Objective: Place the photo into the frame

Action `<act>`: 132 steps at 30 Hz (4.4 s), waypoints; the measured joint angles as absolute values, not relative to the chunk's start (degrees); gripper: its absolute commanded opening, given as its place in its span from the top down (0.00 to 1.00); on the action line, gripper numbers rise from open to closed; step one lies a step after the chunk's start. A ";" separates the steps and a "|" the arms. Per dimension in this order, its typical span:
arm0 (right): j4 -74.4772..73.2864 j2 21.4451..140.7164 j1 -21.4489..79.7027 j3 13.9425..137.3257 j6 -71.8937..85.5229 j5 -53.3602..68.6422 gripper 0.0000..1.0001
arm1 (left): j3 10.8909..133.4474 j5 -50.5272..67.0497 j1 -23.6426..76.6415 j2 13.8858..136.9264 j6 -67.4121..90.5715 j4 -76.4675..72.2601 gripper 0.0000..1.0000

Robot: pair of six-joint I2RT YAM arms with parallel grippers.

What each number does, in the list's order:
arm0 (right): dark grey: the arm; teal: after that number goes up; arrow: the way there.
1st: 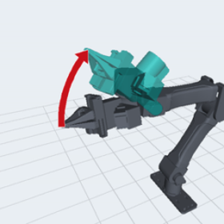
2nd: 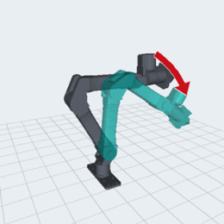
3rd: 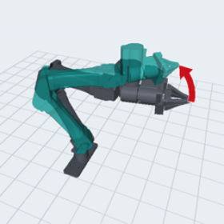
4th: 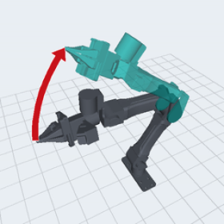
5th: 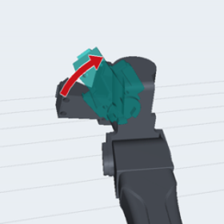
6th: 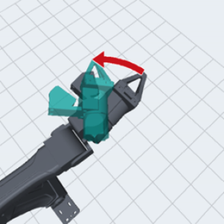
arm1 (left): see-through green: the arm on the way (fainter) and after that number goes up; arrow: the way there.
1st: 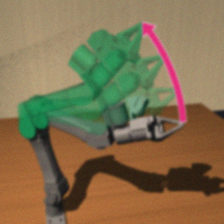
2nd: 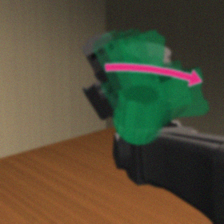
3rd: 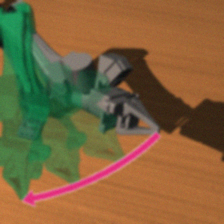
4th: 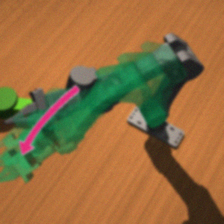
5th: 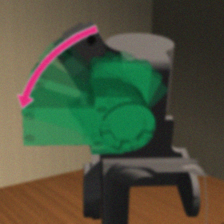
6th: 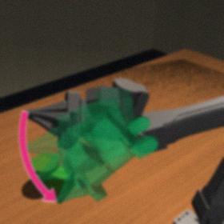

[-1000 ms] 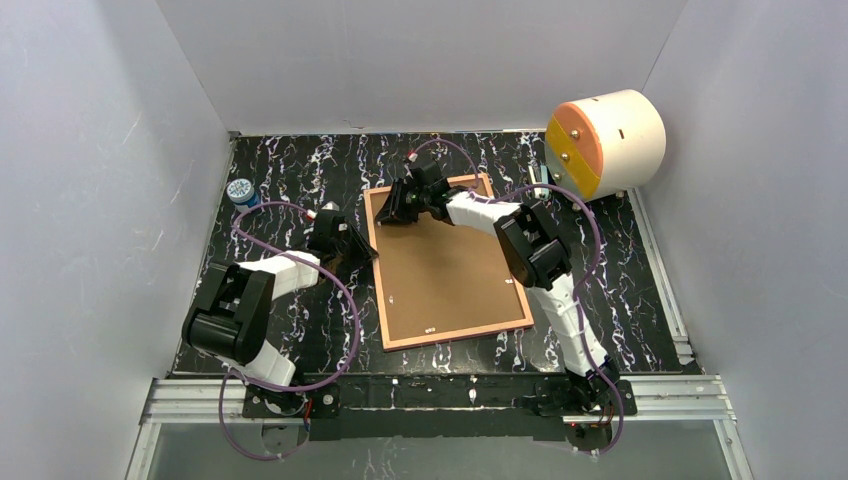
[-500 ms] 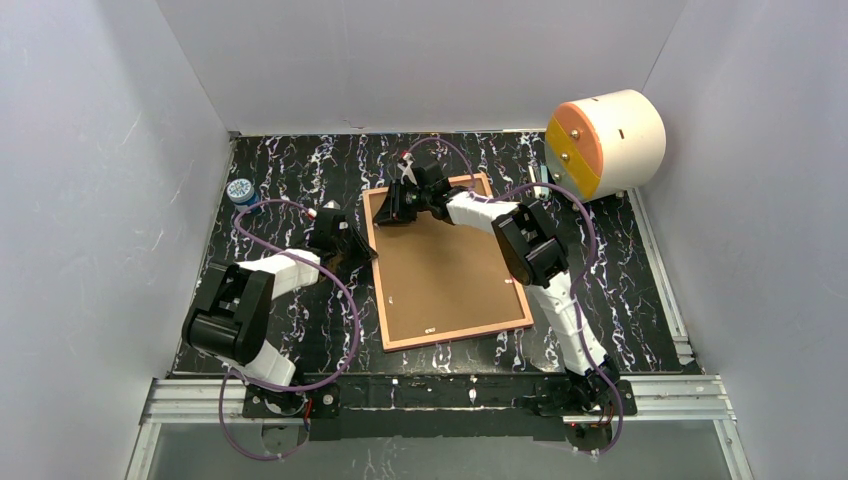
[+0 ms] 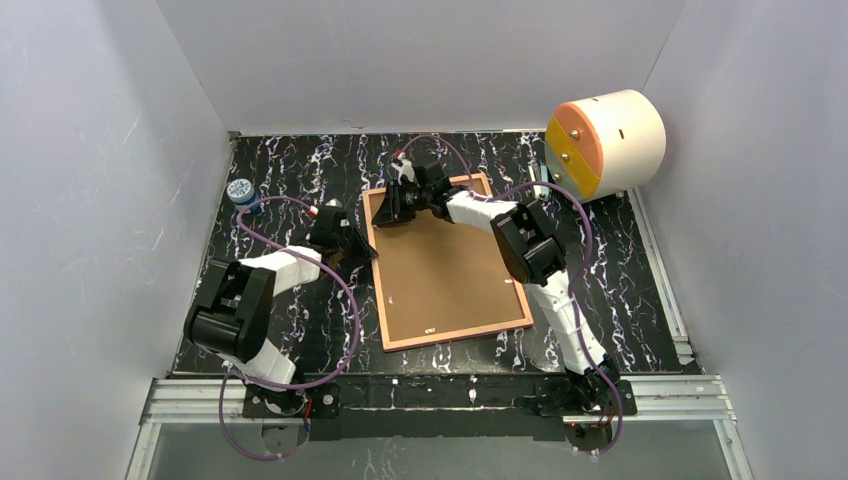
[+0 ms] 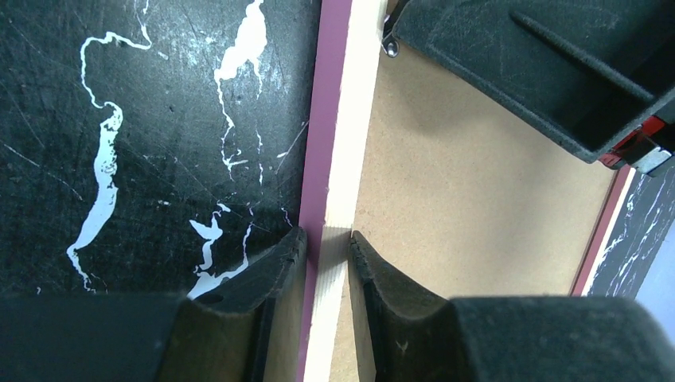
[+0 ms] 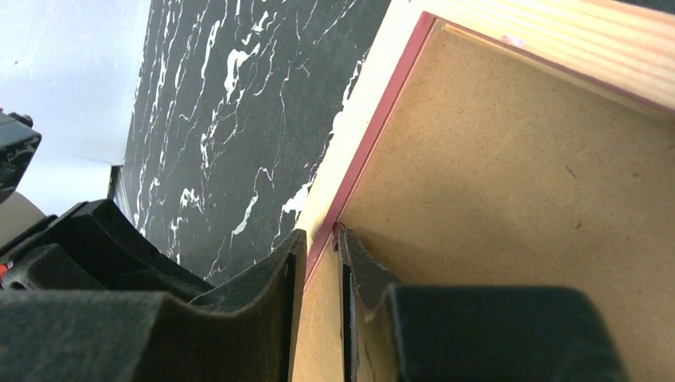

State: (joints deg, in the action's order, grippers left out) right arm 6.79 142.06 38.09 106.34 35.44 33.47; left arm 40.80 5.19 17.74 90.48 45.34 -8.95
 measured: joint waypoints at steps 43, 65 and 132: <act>11.07 109.40 30.48 72.47 42.65 28.58 0.49 | 47.00 6.87 16.60 86.43 39.42 3.79 0.37; 16.16 95.13 50.72 41.74 55.86 18.63 0.61 | 32.64 13.78 18.85 74.24 41.36 7.18 0.63; 35.94 104.71 56.66 43.24 54.00 9.67 0.64 | 28.49 14.13 20.75 73.60 44.36 1.04 0.80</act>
